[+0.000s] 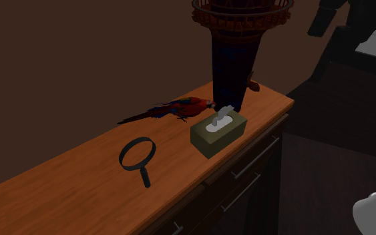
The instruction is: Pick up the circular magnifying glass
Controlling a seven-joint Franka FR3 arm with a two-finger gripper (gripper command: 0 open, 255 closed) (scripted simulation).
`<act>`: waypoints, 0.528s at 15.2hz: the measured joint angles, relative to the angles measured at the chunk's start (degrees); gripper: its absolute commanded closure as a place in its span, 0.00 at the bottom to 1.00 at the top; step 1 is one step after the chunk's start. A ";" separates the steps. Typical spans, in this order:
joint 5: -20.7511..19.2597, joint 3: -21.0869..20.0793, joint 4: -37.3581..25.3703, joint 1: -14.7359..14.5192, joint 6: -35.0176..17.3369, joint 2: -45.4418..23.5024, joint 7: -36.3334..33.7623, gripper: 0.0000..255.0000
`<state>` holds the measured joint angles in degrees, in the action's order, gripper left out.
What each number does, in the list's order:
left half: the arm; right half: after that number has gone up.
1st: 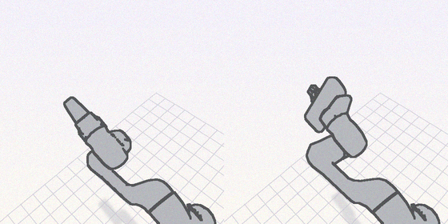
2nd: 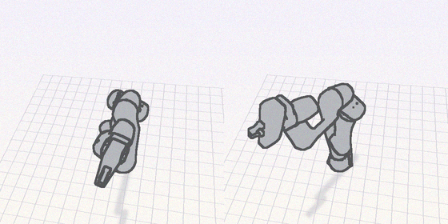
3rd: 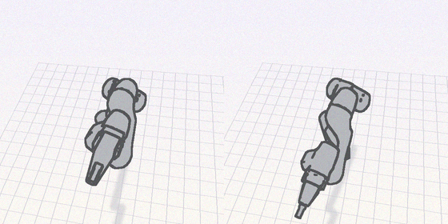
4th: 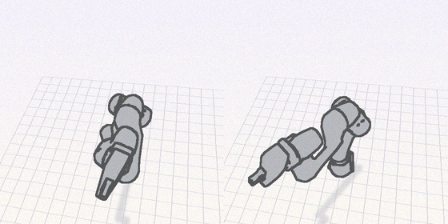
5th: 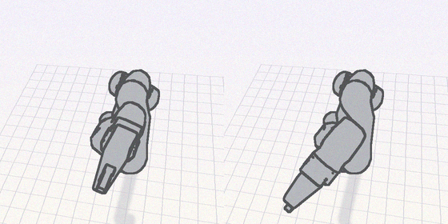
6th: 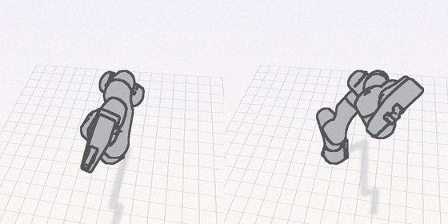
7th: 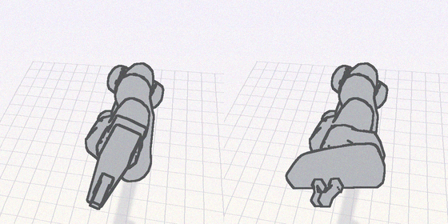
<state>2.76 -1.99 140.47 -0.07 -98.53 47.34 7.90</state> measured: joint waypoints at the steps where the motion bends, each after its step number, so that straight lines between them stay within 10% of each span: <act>1: 0.00 0.00 0.00 0.00 0.00 0.00 0.00 0.00; 8: -0.68 1.10 3.66 -1.90 -14.89 -8.63 6.47 0.00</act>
<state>2.08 -0.89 144.13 -1.97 -113.42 38.71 14.37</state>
